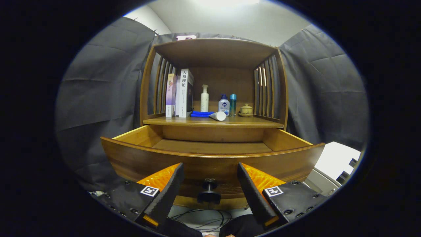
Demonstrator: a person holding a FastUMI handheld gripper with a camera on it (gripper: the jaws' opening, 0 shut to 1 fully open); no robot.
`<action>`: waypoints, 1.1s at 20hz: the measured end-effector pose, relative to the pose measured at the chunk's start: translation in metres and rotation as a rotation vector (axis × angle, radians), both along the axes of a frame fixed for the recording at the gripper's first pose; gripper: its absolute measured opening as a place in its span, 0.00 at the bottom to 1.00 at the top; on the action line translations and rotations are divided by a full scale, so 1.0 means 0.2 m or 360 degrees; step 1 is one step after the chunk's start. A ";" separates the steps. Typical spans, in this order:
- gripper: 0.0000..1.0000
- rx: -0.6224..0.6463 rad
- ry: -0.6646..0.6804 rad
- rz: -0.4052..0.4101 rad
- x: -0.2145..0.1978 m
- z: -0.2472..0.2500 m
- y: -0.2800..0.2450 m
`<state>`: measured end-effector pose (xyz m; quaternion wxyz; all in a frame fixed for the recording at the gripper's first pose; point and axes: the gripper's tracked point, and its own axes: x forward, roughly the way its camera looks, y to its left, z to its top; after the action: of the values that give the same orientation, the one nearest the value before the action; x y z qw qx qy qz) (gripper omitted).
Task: Pull open the drawer, take out the items inside it, and place them on the countertop above the cabinet.
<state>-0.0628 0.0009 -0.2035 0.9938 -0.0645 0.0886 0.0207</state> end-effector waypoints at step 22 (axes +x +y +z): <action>0.98 0.0084 -0.0034 -0.0060 0.41 0.01 0.07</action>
<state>0.0198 0.0142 -0.2013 0.9962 -0.0369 0.0787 0.0036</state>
